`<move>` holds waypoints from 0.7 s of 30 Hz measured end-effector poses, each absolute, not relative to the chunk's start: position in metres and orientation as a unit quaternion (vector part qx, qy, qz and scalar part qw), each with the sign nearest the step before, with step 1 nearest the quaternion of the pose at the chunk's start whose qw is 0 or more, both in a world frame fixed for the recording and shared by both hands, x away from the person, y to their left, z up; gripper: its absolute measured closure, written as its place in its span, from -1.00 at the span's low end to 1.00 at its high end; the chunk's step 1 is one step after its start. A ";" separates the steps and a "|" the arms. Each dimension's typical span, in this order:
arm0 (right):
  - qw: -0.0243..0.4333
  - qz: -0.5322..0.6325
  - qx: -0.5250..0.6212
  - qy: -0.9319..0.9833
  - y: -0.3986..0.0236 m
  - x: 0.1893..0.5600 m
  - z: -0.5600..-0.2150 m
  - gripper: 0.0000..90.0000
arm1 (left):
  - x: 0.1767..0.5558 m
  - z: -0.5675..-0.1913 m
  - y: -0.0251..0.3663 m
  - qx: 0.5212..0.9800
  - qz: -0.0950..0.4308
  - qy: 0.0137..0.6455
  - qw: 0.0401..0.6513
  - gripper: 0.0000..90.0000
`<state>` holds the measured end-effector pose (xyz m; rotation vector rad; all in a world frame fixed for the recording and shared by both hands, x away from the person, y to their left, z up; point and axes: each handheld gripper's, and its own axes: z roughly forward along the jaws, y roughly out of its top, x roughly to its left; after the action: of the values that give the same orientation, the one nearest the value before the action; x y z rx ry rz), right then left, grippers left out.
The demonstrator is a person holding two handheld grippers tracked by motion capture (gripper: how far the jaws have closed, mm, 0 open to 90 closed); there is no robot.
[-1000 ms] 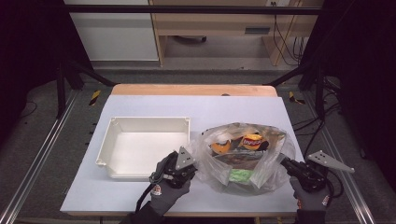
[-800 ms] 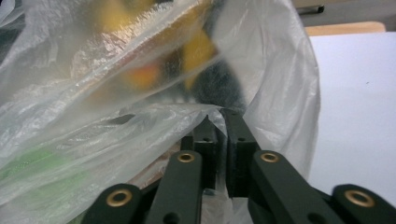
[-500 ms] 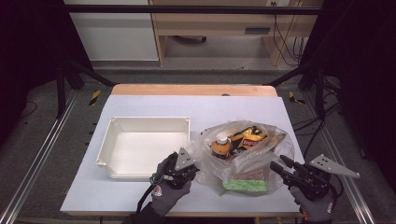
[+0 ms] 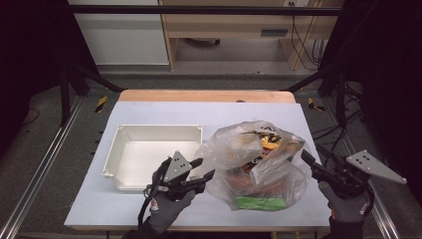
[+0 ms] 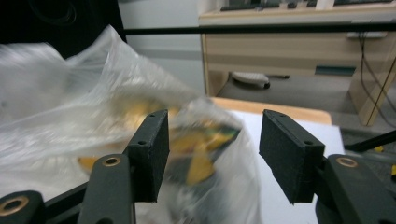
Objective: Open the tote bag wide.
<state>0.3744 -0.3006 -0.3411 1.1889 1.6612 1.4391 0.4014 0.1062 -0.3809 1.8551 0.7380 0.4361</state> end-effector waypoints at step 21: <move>0.293 0.526 0.439 0.667 -0.266 0.424 -0.341 0.70 | 0.447 -0.341 0.041 0.784 0.241 0.280 0.499 0.47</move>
<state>0.4239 -0.2664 -0.3410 1.1694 1.7771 1.4017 0.4467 0.0413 -0.3412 1.8959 0.6776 0.5828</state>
